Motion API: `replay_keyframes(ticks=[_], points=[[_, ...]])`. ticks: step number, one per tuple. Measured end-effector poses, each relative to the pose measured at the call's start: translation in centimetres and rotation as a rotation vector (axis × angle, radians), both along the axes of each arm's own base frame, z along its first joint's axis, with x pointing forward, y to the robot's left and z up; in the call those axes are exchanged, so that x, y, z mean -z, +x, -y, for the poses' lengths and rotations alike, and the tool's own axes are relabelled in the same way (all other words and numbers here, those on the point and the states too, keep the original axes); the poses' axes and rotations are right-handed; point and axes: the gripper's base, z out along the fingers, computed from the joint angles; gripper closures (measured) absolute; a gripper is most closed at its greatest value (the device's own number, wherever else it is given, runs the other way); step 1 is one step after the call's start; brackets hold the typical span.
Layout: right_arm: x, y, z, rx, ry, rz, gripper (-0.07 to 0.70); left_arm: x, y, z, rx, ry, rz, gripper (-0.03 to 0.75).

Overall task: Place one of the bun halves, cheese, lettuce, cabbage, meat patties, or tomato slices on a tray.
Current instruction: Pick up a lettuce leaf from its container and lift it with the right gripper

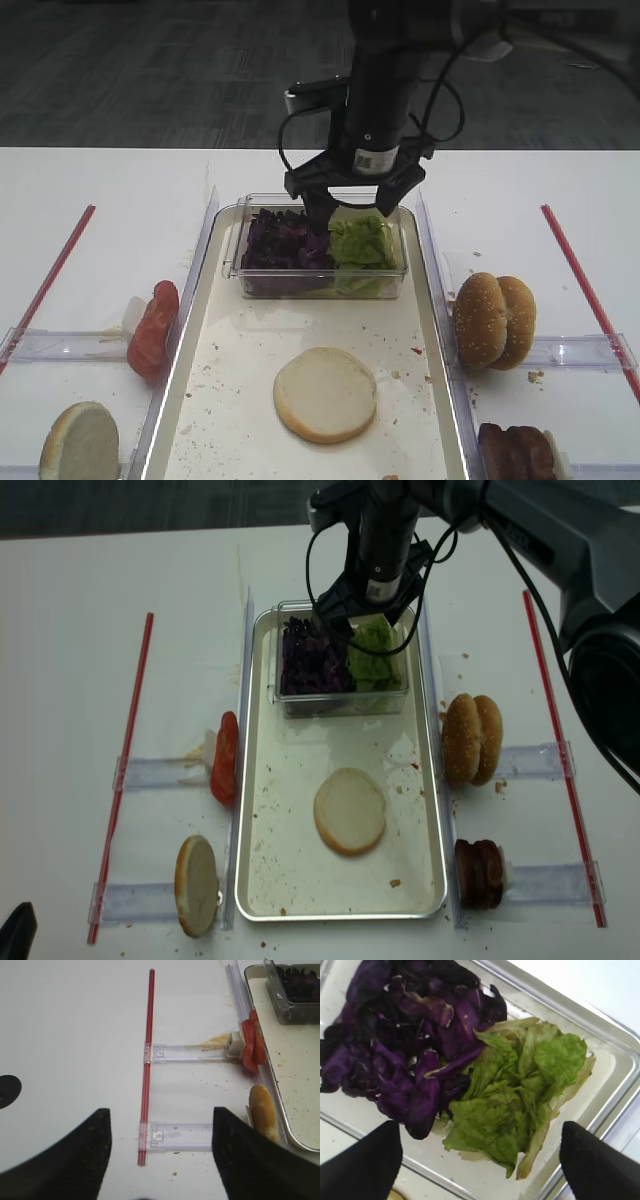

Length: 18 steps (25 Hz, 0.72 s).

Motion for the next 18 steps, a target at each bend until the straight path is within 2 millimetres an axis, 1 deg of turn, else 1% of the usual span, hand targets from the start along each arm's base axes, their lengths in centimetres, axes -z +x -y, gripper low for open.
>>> replay_keyframes(ticks=[2,6,8,10,12,17,18], points=[[1.4,0.2,-0.1,-0.005,-0.017,-0.027,-0.006,0.0,0.0,0.0,0.000,0.000,0.000,0.279],[4.2,0.4,-0.2,-0.012,-0.054,-0.085,0.073,0.0,0.0,0.0,0.000,0.000,0.000,0.279],[5.0,0.5,-0.2,-0.015,-0.067,-0.105,0.113,0.0,0.0,0.0,0.000,0.000,0.000,0.279],[5.3,0.5,-0.1,-0.017,-0.077,-0.110,0.170,0.0,0.0,0.0,0.000,0.000,0.000,0.279],[5.3,0.5,-0.1,-0.018,-0.082,-0.106,0.263,0.0,0.0,0.0,0.000,0.000,0.000,0.279],[5.3,0.6,0.0,-0.022,-0.095,-0.101,0.533,0.0,0.0,0.0,0.000,0.000,0.000,0.279],[5.3,0.6,0.0,-0.022,-0.095,-0.101,0.566,0.0,0.0,0.0,0.000,0.000,0.000,0.279]])
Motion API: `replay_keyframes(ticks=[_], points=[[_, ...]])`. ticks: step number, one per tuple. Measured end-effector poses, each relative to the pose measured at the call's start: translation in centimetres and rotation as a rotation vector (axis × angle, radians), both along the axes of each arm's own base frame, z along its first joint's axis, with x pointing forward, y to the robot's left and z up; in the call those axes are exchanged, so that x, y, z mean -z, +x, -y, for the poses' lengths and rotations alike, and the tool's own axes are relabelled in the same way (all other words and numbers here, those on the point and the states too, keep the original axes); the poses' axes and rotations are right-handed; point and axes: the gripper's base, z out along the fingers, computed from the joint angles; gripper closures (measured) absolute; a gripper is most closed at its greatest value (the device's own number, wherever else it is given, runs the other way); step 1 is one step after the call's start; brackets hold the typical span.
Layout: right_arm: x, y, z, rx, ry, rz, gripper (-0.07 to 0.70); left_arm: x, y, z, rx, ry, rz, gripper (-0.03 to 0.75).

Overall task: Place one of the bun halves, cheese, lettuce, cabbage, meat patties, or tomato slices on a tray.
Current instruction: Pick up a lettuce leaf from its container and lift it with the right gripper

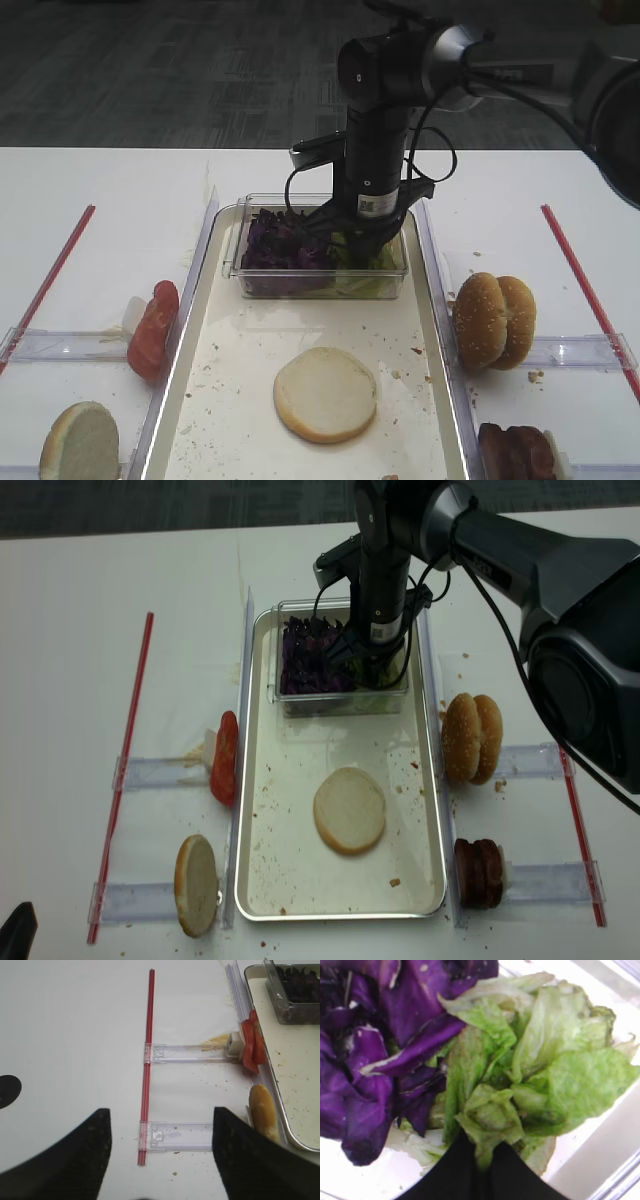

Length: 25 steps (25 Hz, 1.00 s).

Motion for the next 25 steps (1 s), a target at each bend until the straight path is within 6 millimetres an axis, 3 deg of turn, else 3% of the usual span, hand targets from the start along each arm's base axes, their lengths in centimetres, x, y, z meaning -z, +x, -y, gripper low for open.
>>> replay_keyframes(ticks=[9,17,20,25], points=[[-0.6,0.1,0.1,-0.003,-0.012,0.008,0.587,0.0,0.0,0.0,0.000,0.000,0.000,0.279],[-7.4,0.8,-0.3,0.008,0.080,0.164,0.588,0.0,0.0,0.0,0.000,0.000,0.000,0.280],[-9.0,0.5,-0.2,0.009,0.096,0.189,0.588,0.0,0.0,0.0,0.000,0.000,0.000,0.280],[-10.0,0.2,-0.1,0.012,0.110,0.200,0.588,0.0,0.0,0.0,0.000,0.000,0.000,0.280]])
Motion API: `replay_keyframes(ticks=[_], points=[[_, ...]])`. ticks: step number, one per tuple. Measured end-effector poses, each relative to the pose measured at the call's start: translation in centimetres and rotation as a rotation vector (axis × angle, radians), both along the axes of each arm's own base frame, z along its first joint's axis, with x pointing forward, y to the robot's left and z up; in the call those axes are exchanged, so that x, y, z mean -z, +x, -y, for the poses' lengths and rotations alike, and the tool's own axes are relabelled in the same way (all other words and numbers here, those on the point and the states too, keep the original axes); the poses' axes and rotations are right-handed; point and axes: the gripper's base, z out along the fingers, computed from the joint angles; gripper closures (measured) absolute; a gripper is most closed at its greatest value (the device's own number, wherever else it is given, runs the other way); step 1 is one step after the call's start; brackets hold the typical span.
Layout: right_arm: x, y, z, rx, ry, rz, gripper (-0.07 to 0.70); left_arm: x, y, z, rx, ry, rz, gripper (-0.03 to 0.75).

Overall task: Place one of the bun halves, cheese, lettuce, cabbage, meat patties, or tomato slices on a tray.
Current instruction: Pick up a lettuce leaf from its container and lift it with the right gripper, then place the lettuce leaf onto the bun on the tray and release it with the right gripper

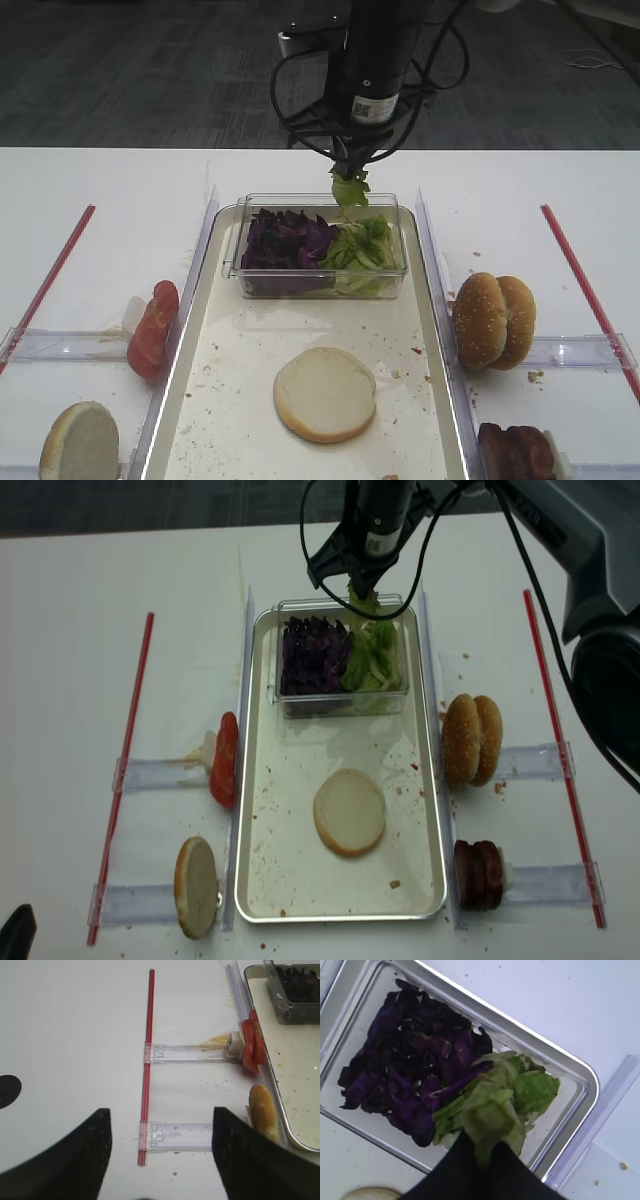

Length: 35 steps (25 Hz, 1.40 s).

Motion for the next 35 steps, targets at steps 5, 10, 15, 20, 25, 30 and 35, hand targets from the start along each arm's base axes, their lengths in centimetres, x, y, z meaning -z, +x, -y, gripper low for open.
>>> replay_keyframes(ticks=[5,10,15,20,25,30,35], points=[[-1.0,-0.3,0.2,0.006,0.011,0.016,0.588,0.0,0.0,0.0,0.000,0.000,0.000,0.280],[-2.1,-0.6,0.3,0.007,0.023,0.033,0.588,0.0,0.0,0.0,0.000,0.000,0.000,0.280],[-2.0,-1.1,0.4,0.012,0.032,0.014,0.588,0.0,0.0,0.0,-0.001,-0.001,0.000,0.280],[-0.4,-3.1,1.5,0.008,-0.011,-0.074,0.588,0.0,0.0,0.0,-0.001,-0.001,0.000,0.280],[-0.4,-6.1,3.0,-0.009,-0.041,-0.128,0.588,0.0,0.0,0.0,-0.001,-0.001,0.000,0.281],[-0.4,-8.6,4.4,-0.018,-0.061,-0.162,0.588,0.0,0.0,0.0,-0.001,-0.001,0.000,0.281],[0.1,-10.4,5.4,-0.029,-0.081,-0.197,0.588,0.0,0.0,0.0,-0.001,-0.001,0.000,0.281]])
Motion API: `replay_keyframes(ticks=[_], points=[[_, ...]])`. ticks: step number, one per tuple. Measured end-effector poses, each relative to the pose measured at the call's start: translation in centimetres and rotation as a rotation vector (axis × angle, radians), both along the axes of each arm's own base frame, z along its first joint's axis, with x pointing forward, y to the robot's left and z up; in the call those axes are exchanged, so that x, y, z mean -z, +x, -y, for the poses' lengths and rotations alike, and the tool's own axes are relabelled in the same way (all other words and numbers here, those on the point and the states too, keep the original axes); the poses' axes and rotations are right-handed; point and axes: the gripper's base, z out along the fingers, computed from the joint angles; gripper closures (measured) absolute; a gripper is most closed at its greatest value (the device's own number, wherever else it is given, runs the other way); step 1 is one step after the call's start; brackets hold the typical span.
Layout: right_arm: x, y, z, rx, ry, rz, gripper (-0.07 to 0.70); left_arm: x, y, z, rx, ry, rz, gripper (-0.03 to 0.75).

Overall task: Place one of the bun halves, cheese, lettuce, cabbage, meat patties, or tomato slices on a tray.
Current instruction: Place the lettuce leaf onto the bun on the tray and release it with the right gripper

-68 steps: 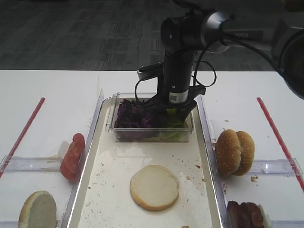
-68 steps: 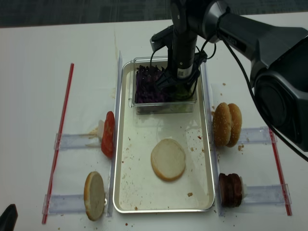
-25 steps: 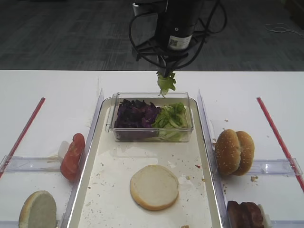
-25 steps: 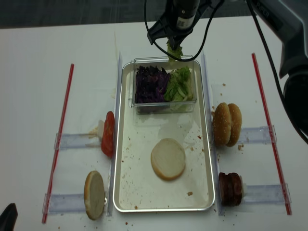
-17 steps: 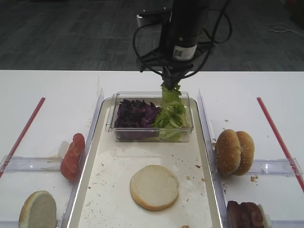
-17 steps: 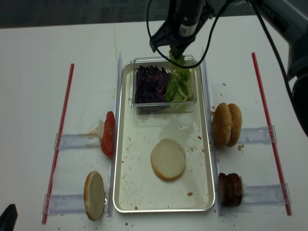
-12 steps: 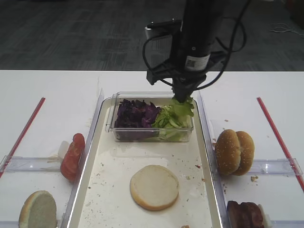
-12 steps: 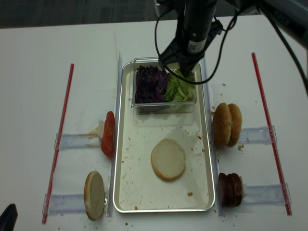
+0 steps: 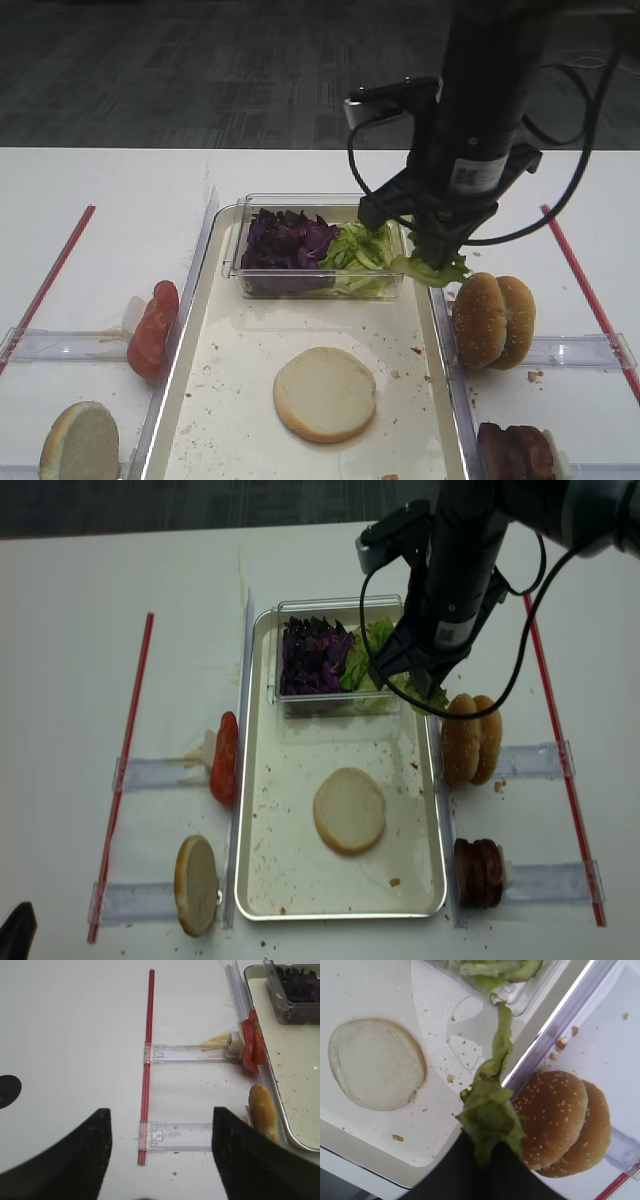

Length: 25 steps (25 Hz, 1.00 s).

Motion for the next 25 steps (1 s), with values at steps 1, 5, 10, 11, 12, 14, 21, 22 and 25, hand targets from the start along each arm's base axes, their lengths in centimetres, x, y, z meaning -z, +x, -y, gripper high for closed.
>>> replay_keyframes(ticks=[1,5,10,11,12,14,21,22,25], points=[[0.1,-0.2,0.1,0.000,-0.001,-0.006,0.588,0.0,0.0,0.0,0.000,0.000,0.000,0.281],[-0.5,-0.6,0.3,0.000,0.009,0.006,0.588,0.0,0.0,0.0,0.000,0.000,0.000,0.281],[-0.7,-1.4,-0.9,-0.040,0.018,0.008,0.588,0.0,0.0,0.0,0.000,0.000,0.000,0.281],[-0.7,-1.8,-1.5,-0.061,0.019,0.010,0.588,0.0,0.0,0.0,0.000,0.000,0.000,0.281],[-0.7,-2.2,-2.0,-0.080,0.019,0.010,0.588,0.0,0.0,0.0,0.000,0.000,0.000,0.281],[-0.7,-3.3,-3.4,-0.130,0.021,0.008,0.588,0.0,0.0,0.0,0.000,0.000,0.000,0.281],[-0.7,-6.5,-7.0,-0.266,0.026,0.003,0.588,0.0,0.0,0.0,0.000,0.000,0.000,0.281],[-0.8,-6.7,-7.3,-0.275,0.028,0.001,0.588,0.0,0.0,0.0,0.000,0.000,0.000,0.281],[-0.8,-7.2,-7.8,-0.290,0.035,-0.005,0.588,0.0,0.0,0.0,0.000,0.000,0.000,0.281]])
